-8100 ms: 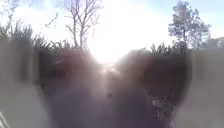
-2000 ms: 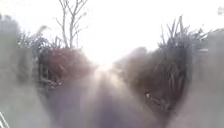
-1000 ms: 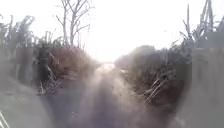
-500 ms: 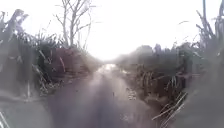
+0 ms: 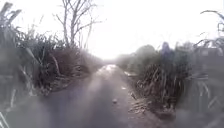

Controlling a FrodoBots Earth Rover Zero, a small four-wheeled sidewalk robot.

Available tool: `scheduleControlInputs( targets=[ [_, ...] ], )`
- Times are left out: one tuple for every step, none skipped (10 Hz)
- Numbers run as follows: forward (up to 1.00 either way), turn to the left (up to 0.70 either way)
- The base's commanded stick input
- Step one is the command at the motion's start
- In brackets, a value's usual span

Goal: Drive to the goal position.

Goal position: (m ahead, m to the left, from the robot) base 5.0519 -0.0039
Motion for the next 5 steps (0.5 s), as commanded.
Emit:
scheduleControlInputs(
  targets=[
    [0.85, 0.0],
    [0.85, 0.0],
    [0.85, 0.0],
    [0.85, 0.0],
    [0.85, 0.0]
  ],
)
